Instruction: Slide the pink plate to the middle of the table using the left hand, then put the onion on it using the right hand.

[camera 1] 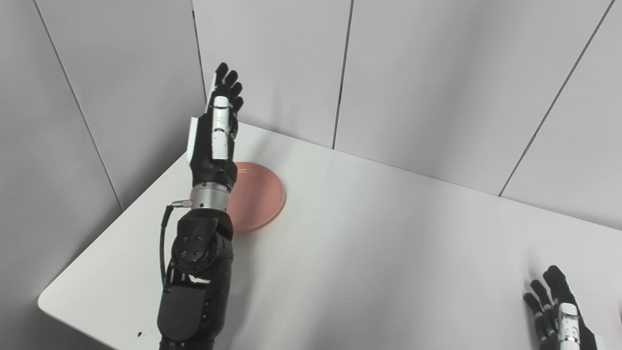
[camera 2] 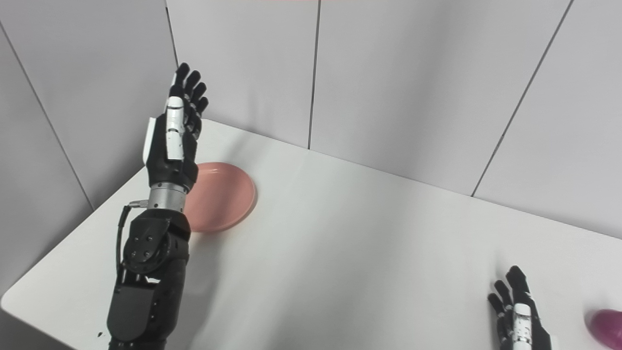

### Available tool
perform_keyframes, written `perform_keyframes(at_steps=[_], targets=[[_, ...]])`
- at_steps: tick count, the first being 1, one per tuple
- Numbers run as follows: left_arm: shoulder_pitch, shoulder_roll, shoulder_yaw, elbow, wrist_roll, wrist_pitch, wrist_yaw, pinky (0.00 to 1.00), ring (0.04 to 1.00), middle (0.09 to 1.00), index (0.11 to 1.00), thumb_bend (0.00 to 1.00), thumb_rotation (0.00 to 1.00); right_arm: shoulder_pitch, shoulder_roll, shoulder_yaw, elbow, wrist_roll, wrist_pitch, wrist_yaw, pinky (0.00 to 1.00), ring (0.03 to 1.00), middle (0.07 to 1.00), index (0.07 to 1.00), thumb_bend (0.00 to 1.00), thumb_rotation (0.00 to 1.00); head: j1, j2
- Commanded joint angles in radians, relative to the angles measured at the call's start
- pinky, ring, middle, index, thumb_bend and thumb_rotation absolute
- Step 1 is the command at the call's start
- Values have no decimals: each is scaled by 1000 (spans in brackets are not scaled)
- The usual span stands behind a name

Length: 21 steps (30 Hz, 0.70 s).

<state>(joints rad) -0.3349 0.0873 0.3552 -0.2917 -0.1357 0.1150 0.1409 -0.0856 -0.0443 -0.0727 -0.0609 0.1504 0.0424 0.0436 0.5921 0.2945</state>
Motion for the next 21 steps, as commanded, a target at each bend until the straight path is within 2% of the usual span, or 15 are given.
perform_keyframes(at_steps=[1,5,11,21], targets=[[-22,31,11,-5,-3,-46,13,970,972,976,956,390,1000,2,0,-2,25,6,-32,8,914,937,953,924,557,892,4,0],[-28,42,23,21,-1,-51,25,959,964,967,952,400,1000,-1,-5,-5,35,11,-38,15,923,942,959,934,585,891,17,-2],[-35,62,44,80,-14,-80,34,938,949,950,931,395,1000,-3,-2,-10,34,30,-30,16,946,949,962,932,549,881,22,-2],[-38,105,82,163,-39,-119,44,934,935,944,922,410,1000,-4,-7,-12,35,33,-26,15,947,950,962,930,576,870,34,-4]])
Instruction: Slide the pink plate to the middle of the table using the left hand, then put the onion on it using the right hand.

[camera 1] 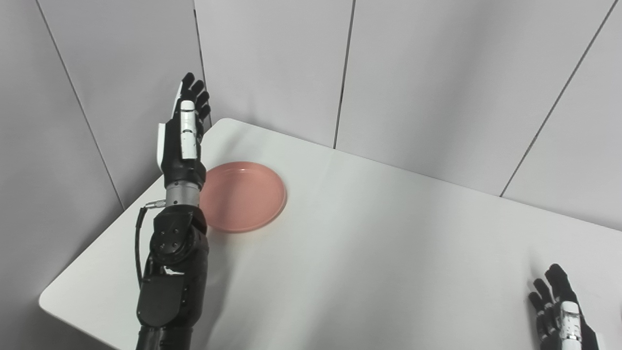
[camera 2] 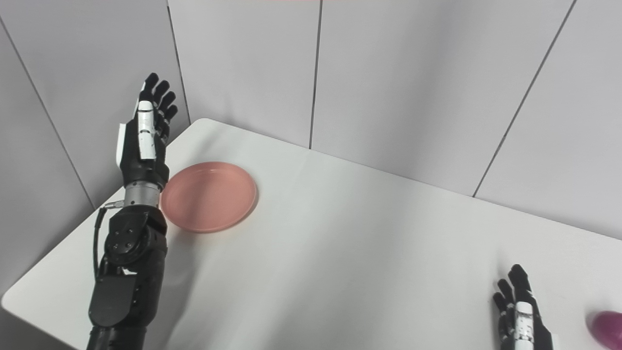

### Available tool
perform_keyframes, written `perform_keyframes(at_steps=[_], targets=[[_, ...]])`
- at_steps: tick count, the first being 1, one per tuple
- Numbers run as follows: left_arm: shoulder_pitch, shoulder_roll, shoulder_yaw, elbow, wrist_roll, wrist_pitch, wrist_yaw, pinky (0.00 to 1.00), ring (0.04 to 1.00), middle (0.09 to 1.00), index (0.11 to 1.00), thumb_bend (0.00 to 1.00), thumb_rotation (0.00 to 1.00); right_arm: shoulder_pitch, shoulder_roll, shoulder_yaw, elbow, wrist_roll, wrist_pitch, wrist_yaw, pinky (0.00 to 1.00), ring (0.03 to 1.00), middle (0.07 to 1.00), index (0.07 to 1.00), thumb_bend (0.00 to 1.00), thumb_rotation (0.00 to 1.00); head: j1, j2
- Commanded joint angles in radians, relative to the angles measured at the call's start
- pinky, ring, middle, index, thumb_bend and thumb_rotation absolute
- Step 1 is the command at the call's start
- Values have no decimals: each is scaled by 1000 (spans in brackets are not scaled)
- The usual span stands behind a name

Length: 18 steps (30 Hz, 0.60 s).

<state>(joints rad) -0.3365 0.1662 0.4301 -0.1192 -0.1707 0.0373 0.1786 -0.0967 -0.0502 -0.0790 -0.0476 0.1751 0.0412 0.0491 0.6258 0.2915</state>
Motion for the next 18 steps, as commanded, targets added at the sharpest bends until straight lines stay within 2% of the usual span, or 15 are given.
perform_keyframes(at_steps=[1,5,8,16,18], targets=[[-36,30,10,-2,-9,-42,7,935,938,948,925,408,1000,7,-3,-5,23,7,-27,10,947,950,963,932,588,870,8,-3],[-38,36,24,29,-30,-45,8,956,952,959,939,398,1000,5,-4,-6,14,15,-15,11,966,958,972,947,622,875,24,-6],[-40,39,33,52,-43,-60,5,955,947,951,923,388,1000,6,1,-11,7,28,-5,9,944,941,956,918,598,844,27,-5],[-46,48,50,93,-63,-68,12,952,940,950,927,379,1000,7,1,-12,-2,36,1,4,908,924,939,893,615,832,26,-1],[-46,50,55,99,-65,-69,14,950,936,942,920,373,1000,8,-1,-13,1,39,0,6,872,910,928,882,605,819,24,2]])
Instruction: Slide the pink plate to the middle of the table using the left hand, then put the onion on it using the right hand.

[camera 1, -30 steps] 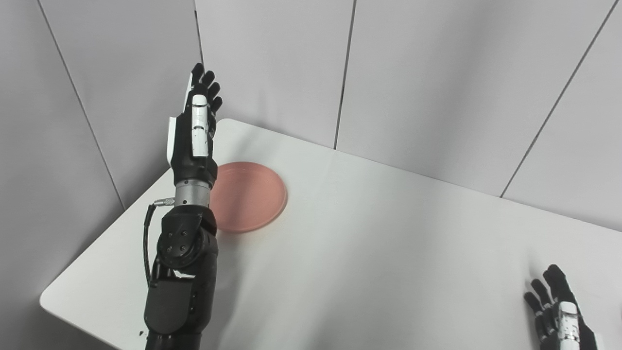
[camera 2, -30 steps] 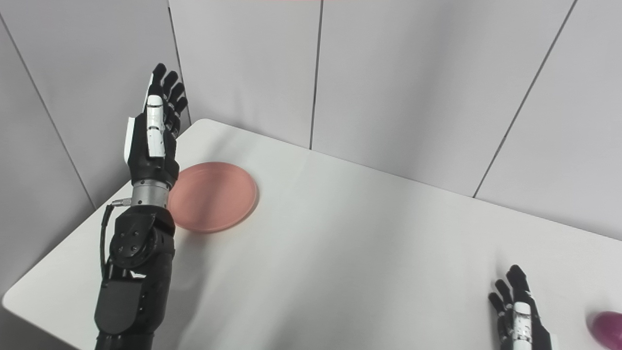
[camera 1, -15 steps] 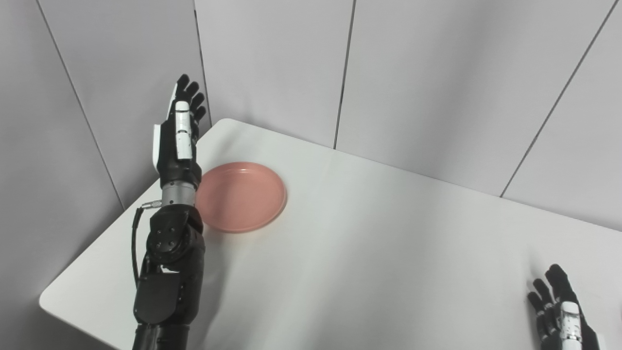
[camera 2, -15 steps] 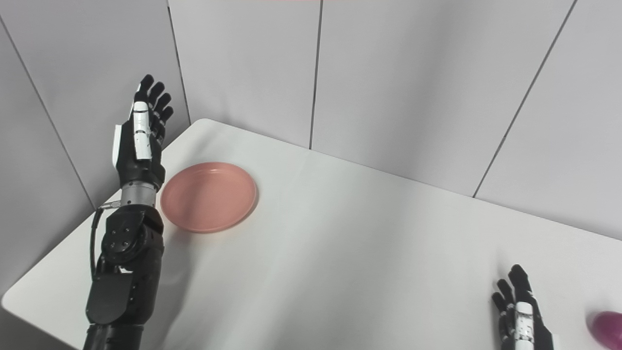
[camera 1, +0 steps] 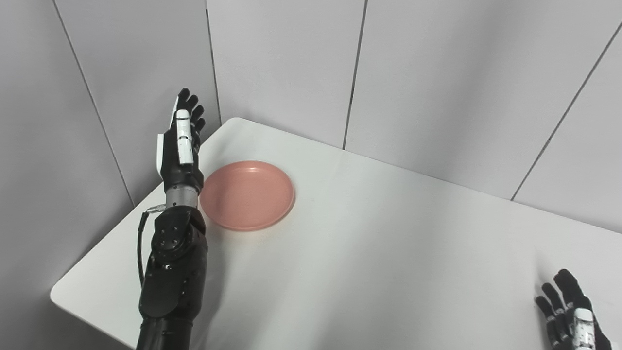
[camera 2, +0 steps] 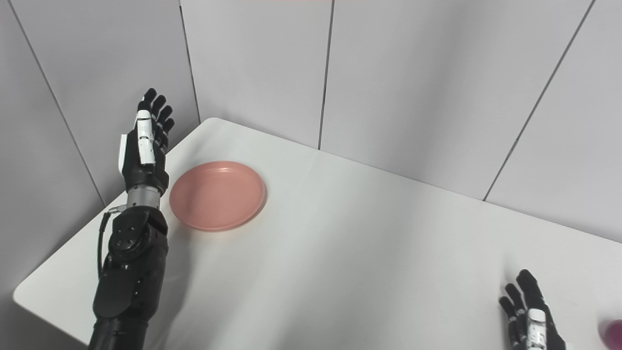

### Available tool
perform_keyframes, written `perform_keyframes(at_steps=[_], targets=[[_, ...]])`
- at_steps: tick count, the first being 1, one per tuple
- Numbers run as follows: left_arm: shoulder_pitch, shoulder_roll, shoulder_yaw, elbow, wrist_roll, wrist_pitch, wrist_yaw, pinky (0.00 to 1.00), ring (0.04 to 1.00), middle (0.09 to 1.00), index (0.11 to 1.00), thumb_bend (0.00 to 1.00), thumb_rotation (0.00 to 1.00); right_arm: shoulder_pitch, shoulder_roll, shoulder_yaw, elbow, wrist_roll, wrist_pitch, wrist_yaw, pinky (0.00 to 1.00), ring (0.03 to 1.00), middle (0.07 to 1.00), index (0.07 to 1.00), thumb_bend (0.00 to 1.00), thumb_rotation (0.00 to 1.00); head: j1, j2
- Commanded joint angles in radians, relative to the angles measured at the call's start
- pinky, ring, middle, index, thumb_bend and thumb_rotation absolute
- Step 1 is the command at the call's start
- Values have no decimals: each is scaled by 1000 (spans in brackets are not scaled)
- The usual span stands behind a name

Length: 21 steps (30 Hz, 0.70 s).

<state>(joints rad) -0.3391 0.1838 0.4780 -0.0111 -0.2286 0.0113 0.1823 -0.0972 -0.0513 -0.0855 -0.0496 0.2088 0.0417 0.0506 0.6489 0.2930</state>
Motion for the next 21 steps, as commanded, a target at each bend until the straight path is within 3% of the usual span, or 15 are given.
perform_keyframes(at_steps=[1,8,13,21], targets=[[-43,35,10,-5,-9,-45,11,950,933,936,914,373,1000,8,-2,-7,5,7,-2,5,857,908,926,880,613,810,1,0],[-42,47,16,13,-11,-43,25,944,938,937,909,392,1000,7,-3,-4,-3,2,2,3,813,893,918,873,632,813,3,7],[-46,47,27,26,-14,-37,38,963,958,956,922,390,1000,6,-7,-9,-1,10,3,6,707,850,882,833,661,787,6,11],[-33,50,26,41,-9,-50,44,962,945,941,910,397,1000,5,-13,-9,-1,19,4,12,642,832,867,805,660,774,8,12]])
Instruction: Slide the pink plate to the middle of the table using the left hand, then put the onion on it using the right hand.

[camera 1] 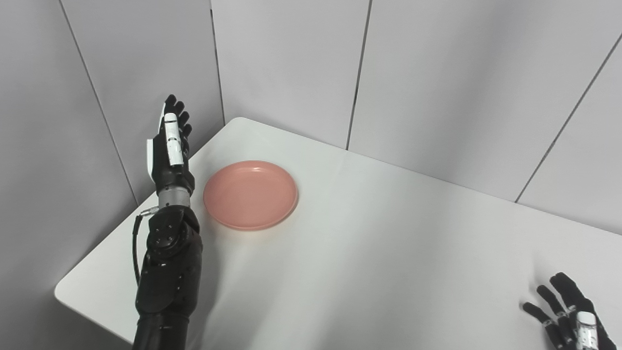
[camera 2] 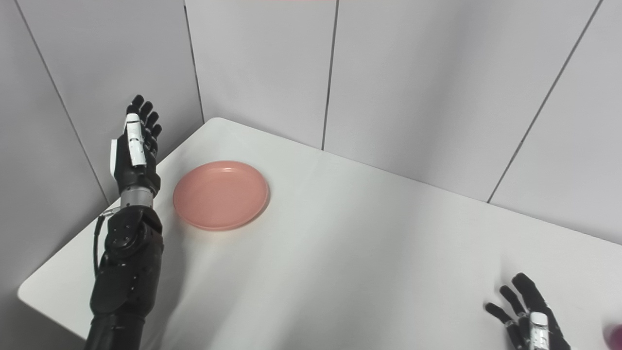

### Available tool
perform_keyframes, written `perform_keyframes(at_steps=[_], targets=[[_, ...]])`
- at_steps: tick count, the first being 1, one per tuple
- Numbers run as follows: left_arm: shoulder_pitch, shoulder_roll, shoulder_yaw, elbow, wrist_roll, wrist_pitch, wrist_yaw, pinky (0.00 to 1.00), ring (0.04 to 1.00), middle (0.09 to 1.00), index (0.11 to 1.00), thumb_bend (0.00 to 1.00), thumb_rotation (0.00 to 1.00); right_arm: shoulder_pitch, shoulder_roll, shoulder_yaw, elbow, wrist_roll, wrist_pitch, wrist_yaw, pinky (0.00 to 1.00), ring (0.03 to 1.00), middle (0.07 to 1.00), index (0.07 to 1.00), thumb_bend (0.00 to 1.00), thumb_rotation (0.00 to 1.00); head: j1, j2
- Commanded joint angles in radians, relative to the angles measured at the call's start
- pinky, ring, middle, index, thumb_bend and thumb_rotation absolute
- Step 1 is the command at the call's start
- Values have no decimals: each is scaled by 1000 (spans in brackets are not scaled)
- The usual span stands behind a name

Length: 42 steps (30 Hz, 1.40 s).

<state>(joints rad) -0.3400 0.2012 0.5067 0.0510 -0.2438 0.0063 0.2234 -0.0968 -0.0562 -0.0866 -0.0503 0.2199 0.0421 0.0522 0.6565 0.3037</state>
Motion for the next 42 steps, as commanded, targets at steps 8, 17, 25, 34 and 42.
perform_keyframes(at_steps=[8,17,25,34,42], targets=[[-20,19,-6,-15,0,-43,2,952,931,931,904,401,1000,1,-12,-11,4,20,2,13,581,809,847,778,662,763,24,0],[-14,-3,-19,-3,-6,-60,1,927,925,924,897,360,1000,-2,-27,-12,18,25,-3,25,526,783,819,736,734,758,23,3],[-2,-4,-30,20,0,-63,8,944,941,936,903,368,1000,1,-22,-11,2,25,1,21,485,767,812,730,702,748,22,11],[4,-6,-35,32,3,-52,18,954,939,933,903,365,1000,3,-29,-9,-4,16,3,21,469,759,804,716,730,757,25,14],[17,-8,-38,38,-7,-51,15,984,971,970,942,345,1000,3,-30,-11,-10,19,3,24,450,744,792,704,743,751,28,19]])
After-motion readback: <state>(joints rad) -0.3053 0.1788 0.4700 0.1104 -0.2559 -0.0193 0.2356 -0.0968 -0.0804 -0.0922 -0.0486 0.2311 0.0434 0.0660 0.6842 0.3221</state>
